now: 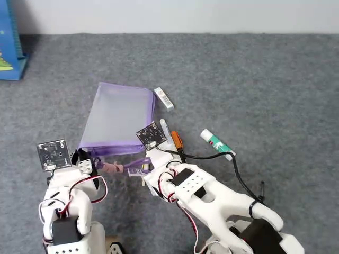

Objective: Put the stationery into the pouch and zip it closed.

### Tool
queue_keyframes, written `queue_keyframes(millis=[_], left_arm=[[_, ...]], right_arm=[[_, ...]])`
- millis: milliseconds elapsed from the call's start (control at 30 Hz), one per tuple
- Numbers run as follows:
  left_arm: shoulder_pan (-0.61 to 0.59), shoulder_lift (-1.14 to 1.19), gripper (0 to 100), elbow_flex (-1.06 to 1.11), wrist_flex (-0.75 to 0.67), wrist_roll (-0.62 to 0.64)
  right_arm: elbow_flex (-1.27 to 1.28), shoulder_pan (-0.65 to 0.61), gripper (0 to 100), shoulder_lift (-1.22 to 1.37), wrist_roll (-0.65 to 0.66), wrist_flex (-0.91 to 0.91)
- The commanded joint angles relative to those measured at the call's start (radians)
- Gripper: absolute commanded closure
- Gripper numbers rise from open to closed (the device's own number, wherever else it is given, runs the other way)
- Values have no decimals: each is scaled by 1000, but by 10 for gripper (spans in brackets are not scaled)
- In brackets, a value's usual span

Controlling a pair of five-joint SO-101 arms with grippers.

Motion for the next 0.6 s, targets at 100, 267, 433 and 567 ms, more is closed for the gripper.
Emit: queue_keyframes(millis=[100, 267, 433, 567], left_arm=[[-9, -3, 988, -42, 0, 8], [-9, -3, 988, -42, 0, 8], [-9, -3, 988, -42, 0, 8], [-9, -3, 988, -42, 0, 8]], right_arm=[[-20, 5, 995, -67, 58, -16], [52, 101, 991, -206, 130, -15], [91, 213, 991, -423, 230, 127], [91, 306, 991, -619, 299, 262]])
